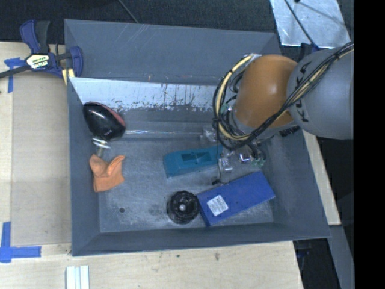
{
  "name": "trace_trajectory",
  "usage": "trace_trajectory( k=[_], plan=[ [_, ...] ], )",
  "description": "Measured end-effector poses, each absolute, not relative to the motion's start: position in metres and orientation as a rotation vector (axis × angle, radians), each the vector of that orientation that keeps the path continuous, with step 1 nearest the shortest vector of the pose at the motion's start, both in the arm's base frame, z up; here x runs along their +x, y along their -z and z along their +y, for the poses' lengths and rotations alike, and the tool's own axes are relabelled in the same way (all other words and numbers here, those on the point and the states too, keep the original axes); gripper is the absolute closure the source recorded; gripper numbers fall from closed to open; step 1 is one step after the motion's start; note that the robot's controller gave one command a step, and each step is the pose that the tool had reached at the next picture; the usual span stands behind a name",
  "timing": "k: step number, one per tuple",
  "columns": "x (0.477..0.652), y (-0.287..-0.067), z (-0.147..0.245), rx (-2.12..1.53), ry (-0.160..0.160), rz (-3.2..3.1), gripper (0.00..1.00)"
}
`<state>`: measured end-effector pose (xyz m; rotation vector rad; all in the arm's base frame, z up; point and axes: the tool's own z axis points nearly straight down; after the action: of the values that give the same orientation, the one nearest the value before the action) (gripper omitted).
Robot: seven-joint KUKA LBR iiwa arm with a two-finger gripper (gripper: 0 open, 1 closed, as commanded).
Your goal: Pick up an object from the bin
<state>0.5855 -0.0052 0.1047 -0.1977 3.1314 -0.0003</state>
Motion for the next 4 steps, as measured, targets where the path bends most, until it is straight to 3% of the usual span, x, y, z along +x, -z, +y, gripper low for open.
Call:
trace_trajectory(
  k=[1, 2, 3, 4],
  plan=[
    [0.595, -0.082, 0.004, -0.114, 0.0, 3.134, 0.0],
    [0.602, -0.072, 0.009, -0.119, 0.0, 3.134, 1.0],
    [0.602, -0.072, 0.009, -0.119, 0.001, 3.134, 1.0],
    [0.567, -0.1, 0.026, -0.103, 0.001, 3.143, 1.0]
  ],
)
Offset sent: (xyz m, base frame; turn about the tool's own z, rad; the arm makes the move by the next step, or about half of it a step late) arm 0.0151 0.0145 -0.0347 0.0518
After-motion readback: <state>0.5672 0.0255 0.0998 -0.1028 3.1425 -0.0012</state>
